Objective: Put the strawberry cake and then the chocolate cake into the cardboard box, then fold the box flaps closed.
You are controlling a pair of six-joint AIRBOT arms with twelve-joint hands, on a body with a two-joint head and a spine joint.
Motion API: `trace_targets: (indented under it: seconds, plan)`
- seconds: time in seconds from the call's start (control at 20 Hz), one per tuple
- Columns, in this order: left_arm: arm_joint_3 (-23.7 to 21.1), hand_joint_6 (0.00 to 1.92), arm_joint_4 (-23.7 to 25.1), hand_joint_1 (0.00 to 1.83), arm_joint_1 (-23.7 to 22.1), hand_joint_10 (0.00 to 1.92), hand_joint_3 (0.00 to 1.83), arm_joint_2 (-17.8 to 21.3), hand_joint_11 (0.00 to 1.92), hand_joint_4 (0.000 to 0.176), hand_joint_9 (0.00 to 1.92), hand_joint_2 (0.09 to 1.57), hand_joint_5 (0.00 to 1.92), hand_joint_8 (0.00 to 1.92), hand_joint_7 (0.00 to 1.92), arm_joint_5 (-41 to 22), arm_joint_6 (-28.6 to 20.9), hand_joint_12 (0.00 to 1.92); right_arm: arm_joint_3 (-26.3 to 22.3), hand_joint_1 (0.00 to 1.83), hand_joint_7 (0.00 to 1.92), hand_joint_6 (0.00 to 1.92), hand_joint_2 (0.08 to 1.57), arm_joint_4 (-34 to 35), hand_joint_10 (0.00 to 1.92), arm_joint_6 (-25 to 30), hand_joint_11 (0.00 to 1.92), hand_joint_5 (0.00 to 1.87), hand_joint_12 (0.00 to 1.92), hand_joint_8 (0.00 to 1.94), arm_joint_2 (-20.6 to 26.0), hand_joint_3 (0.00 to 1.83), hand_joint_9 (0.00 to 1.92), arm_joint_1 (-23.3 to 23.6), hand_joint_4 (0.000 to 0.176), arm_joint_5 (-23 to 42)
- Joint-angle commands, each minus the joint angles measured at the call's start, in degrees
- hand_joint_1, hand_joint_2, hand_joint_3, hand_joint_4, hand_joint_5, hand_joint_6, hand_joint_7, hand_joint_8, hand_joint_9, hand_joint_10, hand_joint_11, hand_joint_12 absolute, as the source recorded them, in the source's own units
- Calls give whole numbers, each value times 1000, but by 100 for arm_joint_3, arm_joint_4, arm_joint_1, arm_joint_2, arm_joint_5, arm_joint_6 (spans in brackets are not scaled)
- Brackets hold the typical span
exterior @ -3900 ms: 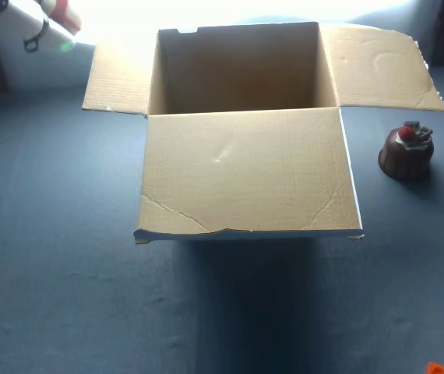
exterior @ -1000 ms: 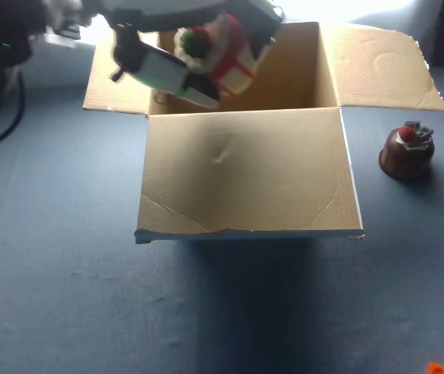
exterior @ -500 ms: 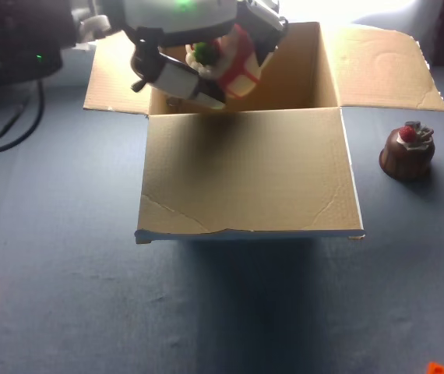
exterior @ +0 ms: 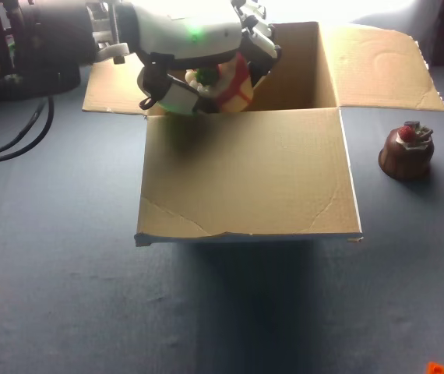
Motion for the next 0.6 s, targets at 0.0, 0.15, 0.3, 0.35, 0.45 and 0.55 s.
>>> trace_targets:
  seconds: [0.0,0.15,0.3,0.35,0.45,0.55]
  plan:
    - [28,1296,-312,1141,-32,1589,0,4,301,0,404,1283,685,1638,668,-239,24,1921,1,394,102,1,1114,-217,6,24,0,7,136,2,81,0,135,74,0,651]
    - [43,818,-308,1099,-36,1384,0,-6,280,0,458,1169,556,961,617,-240,24,1901,1,387,86,0,1118,-217,2,31,0,1,148,1,79,1,129,74,0,651]
    - [71,162,-307,871,-55,998,0,-7,189,0,509,1089,475,131,634,-264,24,1733,1,367,83,0,1123,-217,2,32,0,0,158,0,79,3,128,75,0,653]
    - [84,72,-307,824,-64,873,0,-9,184,0,528,1047,422,45,587,-289,24,1664,1,372,80,0,1124,-217,5,32,0,0,102,1,79,2,120,75,0,662]
    - [108,3,-307,715,-87,617,0,-11,187,8,535,1014,295,1,454,-327,24,1510,3,365,91,1,1120,-217,6,32,0,5,129,3,80,0,124,74,0,694]
    - [151,0,-307,685,-114,433,0,-21,202,38,546,970,160,0,350,-387,24,1435,10,360,91,0,1122,-150,3,13,0,0,99,1,82,1,122,72,0,781]
